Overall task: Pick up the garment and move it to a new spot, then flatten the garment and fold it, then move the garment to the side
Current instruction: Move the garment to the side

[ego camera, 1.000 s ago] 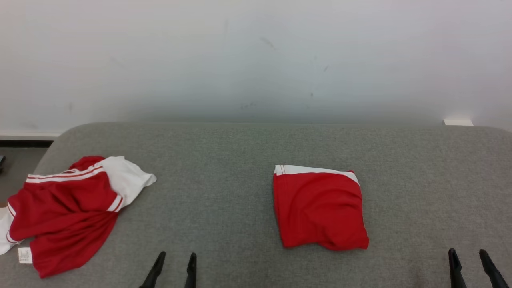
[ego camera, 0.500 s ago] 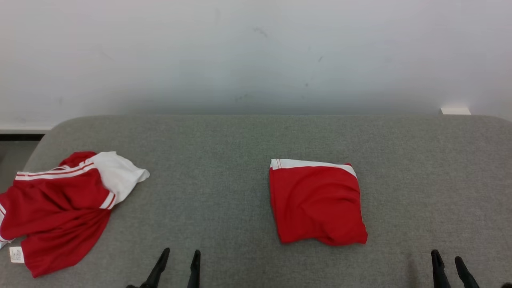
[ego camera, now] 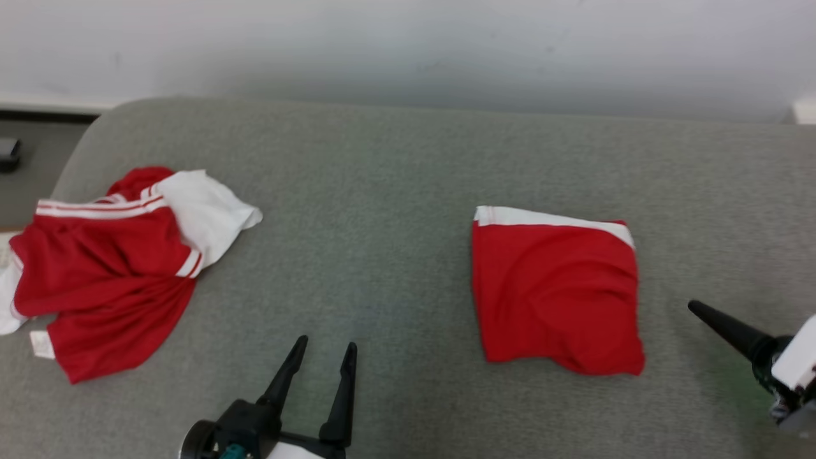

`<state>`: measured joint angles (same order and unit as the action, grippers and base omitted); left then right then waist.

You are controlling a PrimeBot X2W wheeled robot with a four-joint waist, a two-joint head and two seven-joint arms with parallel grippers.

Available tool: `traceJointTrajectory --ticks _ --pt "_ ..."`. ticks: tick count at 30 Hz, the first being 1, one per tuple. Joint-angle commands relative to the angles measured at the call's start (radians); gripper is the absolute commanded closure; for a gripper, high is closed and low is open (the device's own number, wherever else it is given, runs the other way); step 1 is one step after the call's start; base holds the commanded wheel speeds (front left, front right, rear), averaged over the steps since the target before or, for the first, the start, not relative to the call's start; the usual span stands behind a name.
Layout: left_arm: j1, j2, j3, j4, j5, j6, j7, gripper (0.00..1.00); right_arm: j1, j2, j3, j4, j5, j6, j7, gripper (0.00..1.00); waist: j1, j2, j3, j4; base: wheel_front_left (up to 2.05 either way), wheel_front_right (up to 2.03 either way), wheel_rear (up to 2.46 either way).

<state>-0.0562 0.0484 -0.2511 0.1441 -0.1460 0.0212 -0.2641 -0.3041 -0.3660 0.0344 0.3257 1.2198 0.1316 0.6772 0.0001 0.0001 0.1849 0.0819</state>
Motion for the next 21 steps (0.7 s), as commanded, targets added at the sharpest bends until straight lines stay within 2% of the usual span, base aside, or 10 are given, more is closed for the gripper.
traceJointTrajectory --ticks 1,8,13,14,15,21 --pt "-0.021 0.004 -0.006 0.0 -0.01 0.008 0.0 0.0 -0.048 0.001 -0.001 0.021 0.008 -0.002 0.039 0.0 -0.0001 -0.0001 0.063 0.059 0.0 0.0 0.0" --pt "-0.064 0.004 -0.034 -0.009 -0.031 0.028 0.0 0.0 -0.155 0.052 0.003 0.082 -0.022 -0.002 0.136 0.0 -0.0001 -0.0001 0.12 0.133 0.0 0.0 0.0" --pt "-0.071 0.004 -0.043 -0.007 -0.031 0.038 0.0 0.0 -0.165 0.122 0.036 0.082 -0.037 -0.002 0.171 0.0 -0.0001 -0.0001 0.123 0.154 0.0 0.0 0.0" --pt "-0.072 0.004 -0.043 -0.007 -0.031 0.039 0.0 0.0 -0.163 0.13 0.041 0.076 -0.038 -0.002 0.177 0.41 -0.0001 -0.0001 0.121 0.154 0.0 0.0 0.0" --pt "-0.072 0.004 -0.043 -0.008 -0.031 0.04 0.0 0.0 -0.16 0.134 0.041 0.069 -0.039 -0.002 0.181 1.0 -0.0001 -0.0001 0.12 0.153 0.0 0.0 0.0" --pt "-0.063 0.004 -0.024 -0.014 -0.009 0.043 0.0 0.0 -0.146 0.104 0.026 0.037 -0.072 -0.002 0.199 1.0 -0.0001 -0.0001 0.119 0.094 0.0 0.0 0.0"
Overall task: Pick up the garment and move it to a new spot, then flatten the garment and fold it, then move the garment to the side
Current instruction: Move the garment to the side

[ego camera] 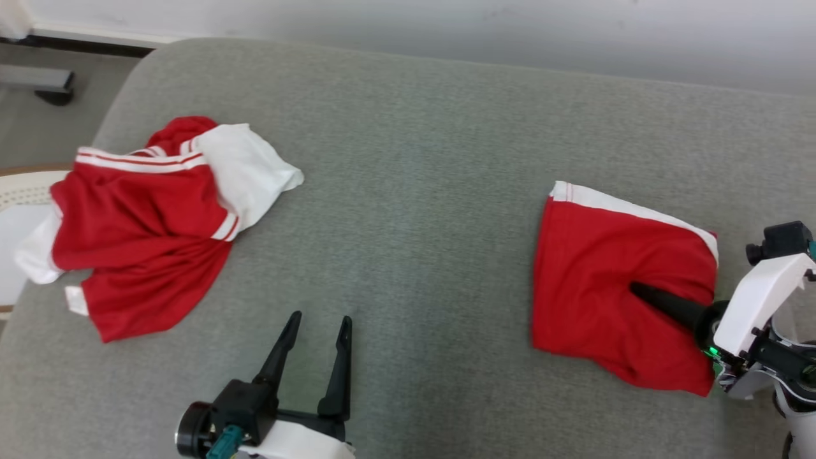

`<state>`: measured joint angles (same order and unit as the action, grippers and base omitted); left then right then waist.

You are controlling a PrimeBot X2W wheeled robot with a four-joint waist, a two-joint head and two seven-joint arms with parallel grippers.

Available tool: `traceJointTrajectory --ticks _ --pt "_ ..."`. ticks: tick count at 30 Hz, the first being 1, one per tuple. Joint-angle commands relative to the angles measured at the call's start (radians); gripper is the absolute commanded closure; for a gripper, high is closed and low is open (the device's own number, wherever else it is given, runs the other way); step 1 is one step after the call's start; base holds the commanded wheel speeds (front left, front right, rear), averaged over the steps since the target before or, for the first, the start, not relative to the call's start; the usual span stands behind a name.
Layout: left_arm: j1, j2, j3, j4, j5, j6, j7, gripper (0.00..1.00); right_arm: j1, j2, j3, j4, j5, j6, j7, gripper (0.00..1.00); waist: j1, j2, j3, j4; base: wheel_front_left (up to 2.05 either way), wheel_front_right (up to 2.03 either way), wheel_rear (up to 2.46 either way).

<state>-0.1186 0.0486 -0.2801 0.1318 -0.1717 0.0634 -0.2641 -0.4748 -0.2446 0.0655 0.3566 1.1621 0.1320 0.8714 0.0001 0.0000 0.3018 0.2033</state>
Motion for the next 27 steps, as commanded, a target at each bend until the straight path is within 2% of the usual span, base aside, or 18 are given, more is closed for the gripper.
traceJointTrajectory --ticks 1,5,10,14,17,22,24,27 --pt "0.0 0.003 0.012 -0.002 0.02 -0.001 0.0 0.0 0.023 -0.025 -0.006 0.0 -0.025 -0.003 0.009 1.0 -0.0001 0.0 0.005 -0.045 0.0 0.0 0.0" --pt "-0.015 0.004 0.018 -0.004 0.036 -0.015 0.0 0.0 0.022 -0.082 -0.021 -0.02 -0.077 -0.003 0.013 1.0 -0.0001 0.0 0.023 -0.111 0.0 0.0 0.0" --pt "-0.04 0.004 0.023 -0.002 0.064 -0.033 0.0 0.0 0.003 -0.209 -0.037 -0.03 -0.191 -0.003 -0.013 1.0 -0.0001 0.0 0.053 -0.172 0.0 0.0 0.0" --pt "-0.06 0.004 0.023 -0.004 0.08 -0.045 0.0 0.0 -0.04 -0.347 -0.025 -0.021 -0.371 -0.003 -0.068 1.0 -0.0001 0.0 0.079 -0.188 0.0 0.0 0.0" --pt "-0.061 0.005 0.024 0.004 0.092 -0.053 0.0 0.0 -0.076 -0.455 0.023 0.006 -0.543 -0.003 -0.127 1.0 -0.0001 0.0 0.092 -0.191 0.0 0.0 0.0" --pt "-0.058 0.006 0.033 0.003 0.106 -0.061 0.0 0.0 -0.17 -0.485 0.049 0.114 -0.676 -0.003 -0.218 1.0 -0.0001 0.0 0.105 -0.179 0.0 0.0 0.0" --pt "-0.055 0.005 0.038 -0.001 0.111 -0.061 0.0 0.0 -0.2 -0.477 0.039 0.165 -0.739 -0.003 -0.271 0.0 -0.0001 0.0 0.108 -0.176 0.0 0.0 0.0" --pt "-0.046 0.005 0.048 0.0 0.113 -0.06 0.0 0.0 -0.234 -0.45 0.022 0.24 -0.814 -0.003 -0.341 0.0 -0.0001 0.0 0.106 -0.176 0.0 0.0 0.0"
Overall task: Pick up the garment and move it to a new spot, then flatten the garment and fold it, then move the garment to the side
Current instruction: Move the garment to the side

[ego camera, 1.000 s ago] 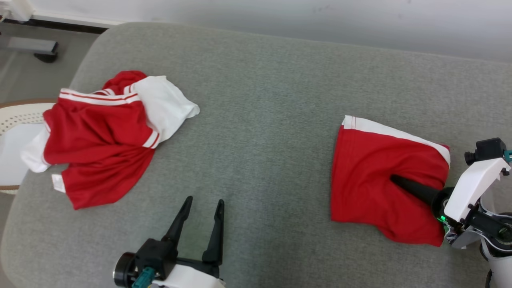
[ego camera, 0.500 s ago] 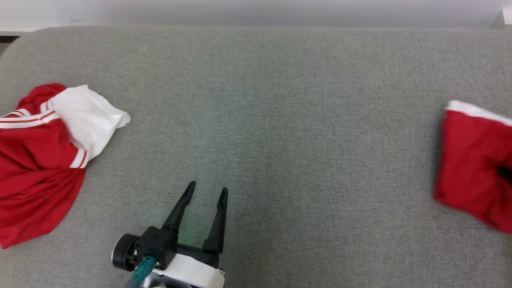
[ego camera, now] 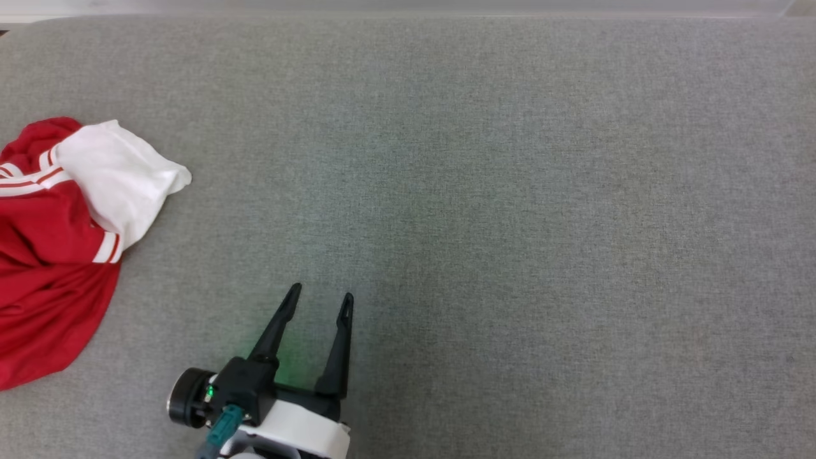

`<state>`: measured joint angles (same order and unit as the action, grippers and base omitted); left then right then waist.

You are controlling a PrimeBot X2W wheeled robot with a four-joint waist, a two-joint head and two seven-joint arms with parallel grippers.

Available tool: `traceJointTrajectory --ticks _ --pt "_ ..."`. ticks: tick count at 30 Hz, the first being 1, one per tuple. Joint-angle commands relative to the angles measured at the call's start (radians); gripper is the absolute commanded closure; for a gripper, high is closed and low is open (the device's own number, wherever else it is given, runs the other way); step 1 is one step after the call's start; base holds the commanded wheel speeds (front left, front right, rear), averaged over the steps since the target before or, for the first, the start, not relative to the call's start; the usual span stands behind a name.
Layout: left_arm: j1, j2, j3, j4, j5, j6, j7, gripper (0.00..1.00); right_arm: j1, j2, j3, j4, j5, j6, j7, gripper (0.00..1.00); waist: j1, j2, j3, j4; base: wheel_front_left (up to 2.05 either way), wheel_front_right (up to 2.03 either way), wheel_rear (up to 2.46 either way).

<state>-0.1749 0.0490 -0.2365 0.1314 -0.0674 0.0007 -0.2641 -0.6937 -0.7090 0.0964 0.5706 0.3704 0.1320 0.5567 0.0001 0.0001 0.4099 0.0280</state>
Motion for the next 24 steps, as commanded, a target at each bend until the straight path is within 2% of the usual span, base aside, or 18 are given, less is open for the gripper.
traceJointTrajectory --ticks 1,5,10,13,18,24 --pt "0.015 0.005 0.008 0.003 0.008 0.003 0.0 0.0 -0.025 0.023 -0.019 0.051 -0.046 -0.003 -0.048 0.0 -0.0001 -0.0001 -0.004 -0.003 0.0 0.0 0.0" --pt "0.021 0.005 0.016 0.008 0.005 0.003 0.0 0.0 -0.033 0.042 -0.042 0.126 -0.119 -0.003 -0.108 0.0 -0.0001 -0.0001 -0.022 -0.018 0.0 0.0 0.0" --pt "0.028 0.004 0.028 0.012 -0.007 0.008 0.0 0.0 -0.009 0.075 -0.08 0.154 -0.145 -0.003 -0.165 0.0 -0.0001 -0.0001 -0.052 -0.038 0.0 0.0 0.0" --pt "0.032 0.004 0.029 0.017 -0.014 0.007 0.0 0.0 0.015 0.068 -0.092 0.154 -0.162 -0.003 -0.17 0.0 -0.0001 -0.0001 -0.069 -0.044 0.0 0.0 0.0" --pt "0.049 0.004 0.031 0.018 -0.036 0.017 0.0 0.0 0.076 0.069 -0.145 0.094 -0.211 -0.003 -0.223 0.0 -0.0001 -0.0001 -0.125 -0.049 0.0 0.0 0.0" --pt "0.09 0.004 0.031 0.012 -0.066 0.034 0.0 0.0 0.191 0.126 -0.212 -0.056 -0.227 -0.003 -0.265 0.0 -0.0001 -0.0001 -0.205 -0.047 0.0 0.0 0.0"
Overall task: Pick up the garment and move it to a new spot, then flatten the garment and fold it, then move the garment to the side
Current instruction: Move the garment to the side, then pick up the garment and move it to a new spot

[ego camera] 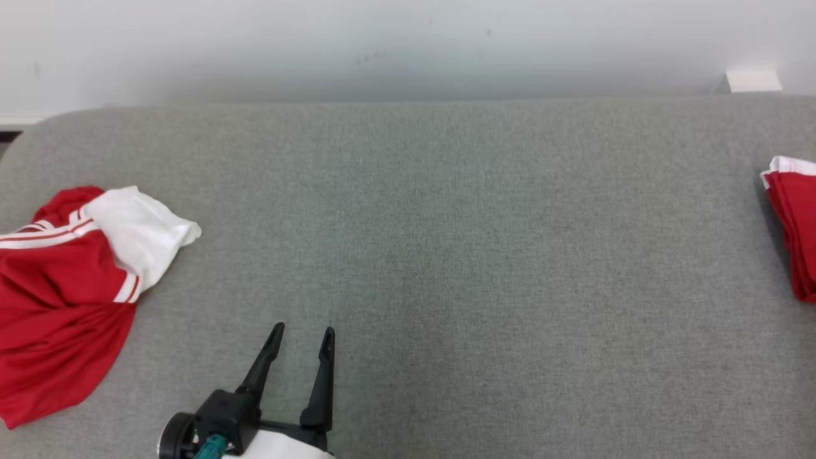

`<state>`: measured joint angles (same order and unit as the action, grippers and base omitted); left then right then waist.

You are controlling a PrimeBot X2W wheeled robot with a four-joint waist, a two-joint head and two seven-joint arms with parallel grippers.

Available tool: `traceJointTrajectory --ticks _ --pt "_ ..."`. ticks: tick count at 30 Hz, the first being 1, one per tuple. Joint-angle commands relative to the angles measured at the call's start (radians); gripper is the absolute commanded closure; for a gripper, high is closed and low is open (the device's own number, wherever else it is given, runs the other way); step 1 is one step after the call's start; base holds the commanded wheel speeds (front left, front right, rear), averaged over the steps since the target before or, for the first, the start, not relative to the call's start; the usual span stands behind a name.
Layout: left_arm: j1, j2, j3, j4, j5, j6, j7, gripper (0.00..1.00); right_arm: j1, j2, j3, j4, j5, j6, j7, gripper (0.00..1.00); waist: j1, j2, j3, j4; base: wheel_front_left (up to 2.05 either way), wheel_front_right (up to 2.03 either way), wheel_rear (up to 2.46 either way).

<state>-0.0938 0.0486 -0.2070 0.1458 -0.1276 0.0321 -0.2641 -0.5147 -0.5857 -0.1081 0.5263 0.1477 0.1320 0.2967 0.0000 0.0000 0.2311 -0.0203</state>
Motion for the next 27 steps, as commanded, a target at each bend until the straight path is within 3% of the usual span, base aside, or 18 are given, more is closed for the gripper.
traceJointTrajectory --ticks 1,8,13,16,20,27 --pt "0.015 0.004 0.001 -0.004 -0.01 0.005 0.0 0.0 0.036 0.015 -0.022 -0.045 -0.003 -0.003 -0.017 0.0 0.0 0.0 -0.039 0.004 0.0 0.0 0.0" --pt "0.062 0.004 0.006 -0.015 -0.013 0.018 0.0 0.0 0.268 0.168 -0.104 -0.302 -0.003 -0.003 -0.171 0.0 0.0 0.0 -0.13 0.037 0.0 0.0 0.0" --pt "0.099 0.004 0.015 -0.011 0.004 0.012 0.0 0.0 0.45 0.33 -0.099 -0.409 -0.026 -0.003 -0.347 0.0 0.0 0.0 -0.188 0.042 0.0 0.0 0.0" --pt "0.126 0.004 0.023 -0.008 0.027 0.009 0.0 0.0 0.543 0.417 -0.058 -0.402 -0.007 -0.003 -0.435 0.0 0.0 0.0 -0.214 0.037 0.0 0.0 0.0" --pt "0.162 0.004 0.037 -0.011 0.036 -0.001 0.0 0.0 0.624 0.481 -0.023 -0.37 0.004 -0.003 -0.527 0.0 0.0 0.0 -0.24 0.029 0.0 0.0 0.0" --pt "0.202 0.004 0.066 -0.013 0.039 -0.009 0.0 0.0 0.668 0.521 -0.014 -0.317 0.036 -0.003 -0.561 0.0 0.0 0.0 -0.262 0.013 0.0 0.0 0.0"
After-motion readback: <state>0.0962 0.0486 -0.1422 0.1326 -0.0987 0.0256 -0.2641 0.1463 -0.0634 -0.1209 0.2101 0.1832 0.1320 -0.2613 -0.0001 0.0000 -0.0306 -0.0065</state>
